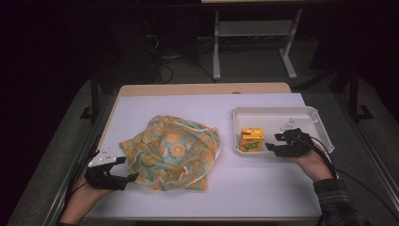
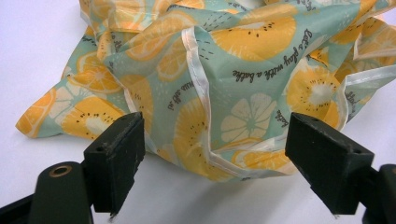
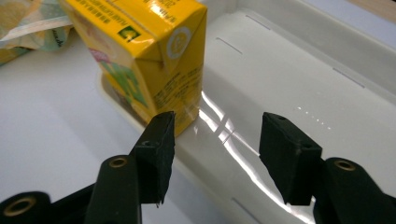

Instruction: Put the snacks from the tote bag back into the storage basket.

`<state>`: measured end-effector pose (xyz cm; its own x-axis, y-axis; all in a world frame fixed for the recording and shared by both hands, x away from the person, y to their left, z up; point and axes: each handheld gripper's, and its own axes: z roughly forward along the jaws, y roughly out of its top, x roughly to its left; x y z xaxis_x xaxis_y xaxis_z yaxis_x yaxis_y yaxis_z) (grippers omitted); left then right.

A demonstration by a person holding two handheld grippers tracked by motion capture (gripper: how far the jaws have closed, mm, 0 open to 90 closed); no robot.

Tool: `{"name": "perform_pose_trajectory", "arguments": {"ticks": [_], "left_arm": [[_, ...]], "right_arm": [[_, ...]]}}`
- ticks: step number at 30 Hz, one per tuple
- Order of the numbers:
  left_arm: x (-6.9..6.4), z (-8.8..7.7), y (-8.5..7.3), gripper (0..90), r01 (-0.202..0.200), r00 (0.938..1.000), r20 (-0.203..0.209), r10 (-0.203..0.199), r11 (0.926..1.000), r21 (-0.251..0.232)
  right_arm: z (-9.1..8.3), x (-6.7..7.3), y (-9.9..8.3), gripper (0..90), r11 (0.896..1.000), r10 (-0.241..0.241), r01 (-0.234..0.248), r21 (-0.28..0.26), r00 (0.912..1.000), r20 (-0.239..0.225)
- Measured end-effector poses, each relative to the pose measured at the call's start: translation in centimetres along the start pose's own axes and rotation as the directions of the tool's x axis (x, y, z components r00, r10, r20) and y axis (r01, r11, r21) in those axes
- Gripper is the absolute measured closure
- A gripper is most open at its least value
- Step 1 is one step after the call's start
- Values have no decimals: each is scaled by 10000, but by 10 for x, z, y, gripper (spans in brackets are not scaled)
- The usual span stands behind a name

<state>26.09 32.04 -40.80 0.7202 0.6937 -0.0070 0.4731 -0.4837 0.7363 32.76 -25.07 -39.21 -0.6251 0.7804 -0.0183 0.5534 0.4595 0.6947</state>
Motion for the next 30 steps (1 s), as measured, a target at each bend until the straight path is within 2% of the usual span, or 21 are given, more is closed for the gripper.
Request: {"name": "perform_pose_trajectory", "arguments": {"ticks": [7, 19, 20, 30], "left_arm": [[-1, 0, 0, 196, 29, 10000, 51, -29, 10000, -22], [-2, 2, 1, 196, -28, 9999, 146, 28, 10000, 20], [-2, 2, 1, 196, 1, 9999, 163, -1, 10000, 13], [-3, 4, 1, 196, -161, 9995, 272, 157, 9998, 124]], "right_arm": [[-10, 8, -12, 421, 9994, 341, -341, -19, 9991, -269], [-13, 28, -27, 349, 9999, 6, 4, 121, 9969, -788], [-14, 30, -28, 346, 9998, 115, -99, 191, 9964, -835], [-10, 48, -31, 315, 9990, -351, 387, 239, 9902, -1348]]}}
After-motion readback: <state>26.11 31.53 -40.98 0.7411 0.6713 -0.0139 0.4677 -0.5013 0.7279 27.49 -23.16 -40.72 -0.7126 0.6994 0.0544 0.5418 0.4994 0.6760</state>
